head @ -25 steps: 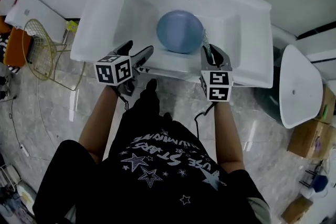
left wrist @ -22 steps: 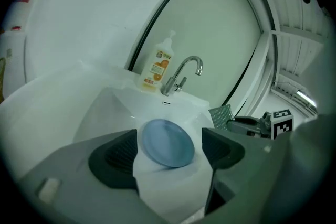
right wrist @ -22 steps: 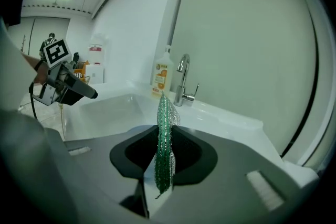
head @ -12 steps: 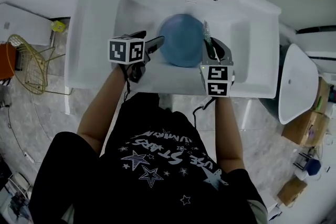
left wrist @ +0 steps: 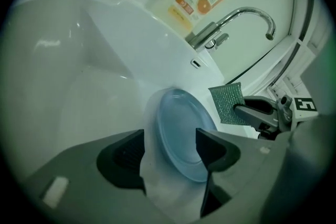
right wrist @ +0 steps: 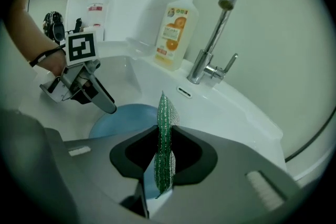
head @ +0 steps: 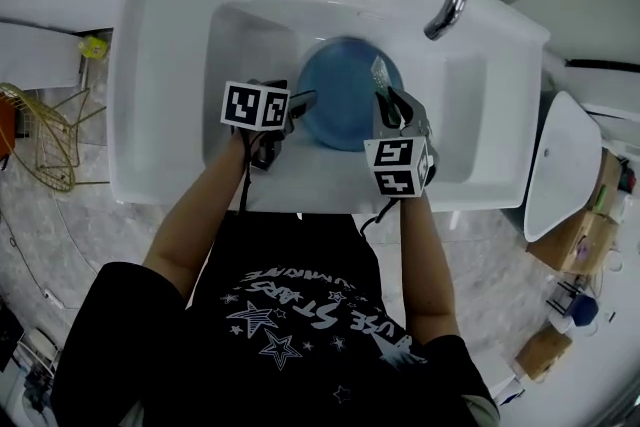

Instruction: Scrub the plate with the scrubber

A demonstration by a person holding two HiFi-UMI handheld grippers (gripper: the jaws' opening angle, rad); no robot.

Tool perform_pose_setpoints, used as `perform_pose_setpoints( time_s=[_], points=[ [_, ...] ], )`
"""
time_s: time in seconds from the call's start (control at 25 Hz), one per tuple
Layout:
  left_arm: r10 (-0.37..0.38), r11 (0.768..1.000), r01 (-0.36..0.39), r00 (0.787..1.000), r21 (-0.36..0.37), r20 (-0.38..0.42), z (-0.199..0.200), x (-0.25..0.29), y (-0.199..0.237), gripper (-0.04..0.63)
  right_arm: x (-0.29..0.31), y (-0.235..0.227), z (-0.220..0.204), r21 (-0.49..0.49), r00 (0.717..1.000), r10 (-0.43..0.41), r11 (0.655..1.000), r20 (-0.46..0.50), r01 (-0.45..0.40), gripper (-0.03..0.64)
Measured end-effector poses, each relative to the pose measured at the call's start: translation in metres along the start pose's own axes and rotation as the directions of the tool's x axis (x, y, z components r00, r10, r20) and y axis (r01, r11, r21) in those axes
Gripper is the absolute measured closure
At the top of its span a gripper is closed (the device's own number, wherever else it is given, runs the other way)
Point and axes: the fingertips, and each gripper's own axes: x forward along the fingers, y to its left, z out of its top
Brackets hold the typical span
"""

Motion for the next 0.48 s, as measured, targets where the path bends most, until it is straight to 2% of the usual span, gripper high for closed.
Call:
perform_pose_setpoints(
  time_s=[0.12, 0.48],
  points=[
    [0.001, 1.000, -0.001, 0.999, -0.013, -0.033, -0.008, 0.010, 0.003, 0.313, 0.016, 0.005, -0.005, -0.067, 0.999, 0.030, 0.997, -0.045, -0.033, 0.512],
    [0.045, 0.998, -0.047, 0.998, -0.043, -0.050, -0.017, 0.025, 0.010, 0.484, 0.058, 0.014, -0.025, -0.214, 0.987, 0.106, 0.968, -0.118, -0.129, 0.514]
  ],
)
